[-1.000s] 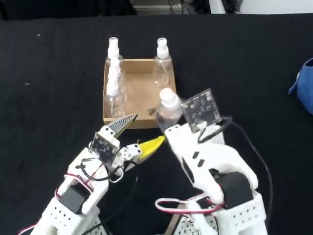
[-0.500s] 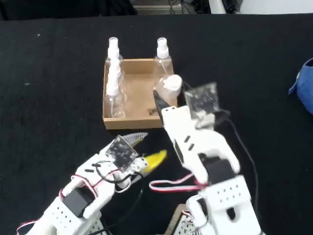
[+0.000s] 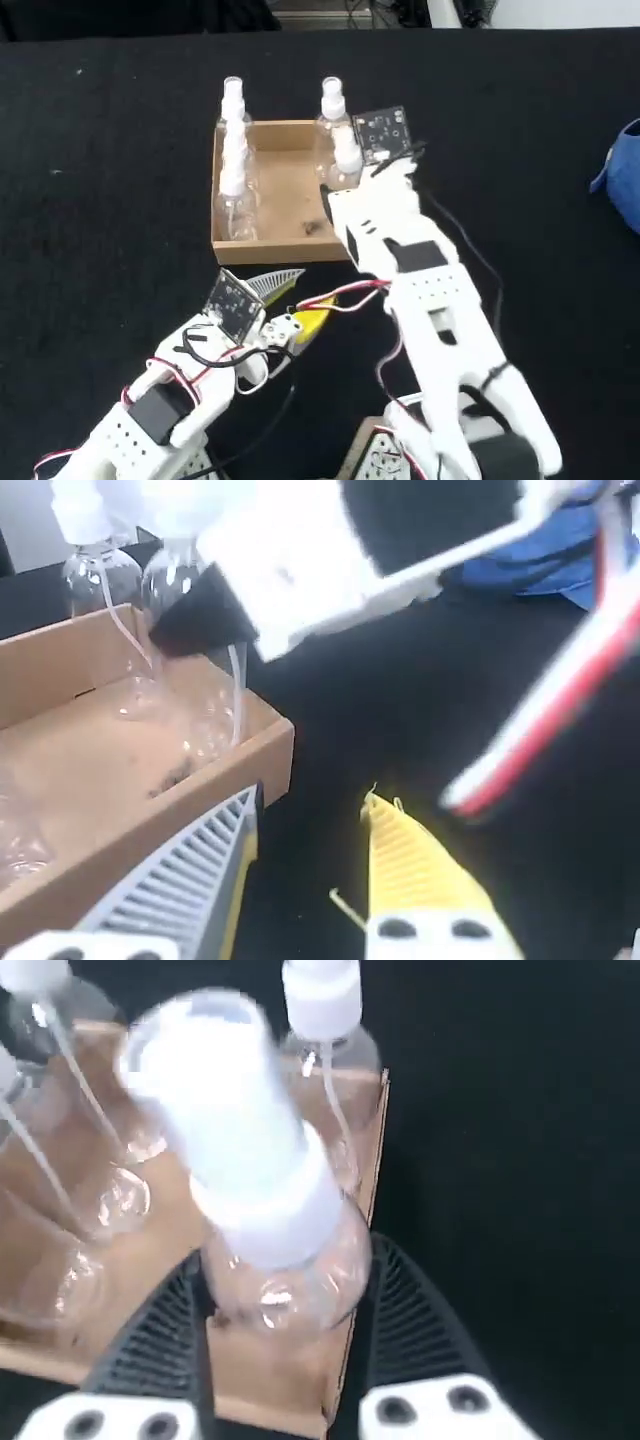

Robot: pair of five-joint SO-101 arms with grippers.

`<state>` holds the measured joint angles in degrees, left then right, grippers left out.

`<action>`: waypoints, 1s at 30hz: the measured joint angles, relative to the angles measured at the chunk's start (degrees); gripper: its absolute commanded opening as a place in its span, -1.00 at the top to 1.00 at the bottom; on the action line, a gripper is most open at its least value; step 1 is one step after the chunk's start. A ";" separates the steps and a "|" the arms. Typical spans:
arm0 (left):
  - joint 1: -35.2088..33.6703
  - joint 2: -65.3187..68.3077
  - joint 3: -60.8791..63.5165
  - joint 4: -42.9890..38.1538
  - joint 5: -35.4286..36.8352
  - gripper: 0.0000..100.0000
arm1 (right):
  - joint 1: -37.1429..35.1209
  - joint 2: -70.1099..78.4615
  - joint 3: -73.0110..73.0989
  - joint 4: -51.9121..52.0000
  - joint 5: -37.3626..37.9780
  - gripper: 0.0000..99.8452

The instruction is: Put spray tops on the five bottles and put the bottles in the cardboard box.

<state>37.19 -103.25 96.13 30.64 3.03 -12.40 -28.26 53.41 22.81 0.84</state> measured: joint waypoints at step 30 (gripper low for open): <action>0.00 0.00 0.00 0.00 -1.58 0.94 | -3.16 13.10 -1.58 -8.53 -2.55 0.27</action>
<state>37.19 -103.25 96.13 30.64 1.45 -15.56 -15.16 51.82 14.29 -1.71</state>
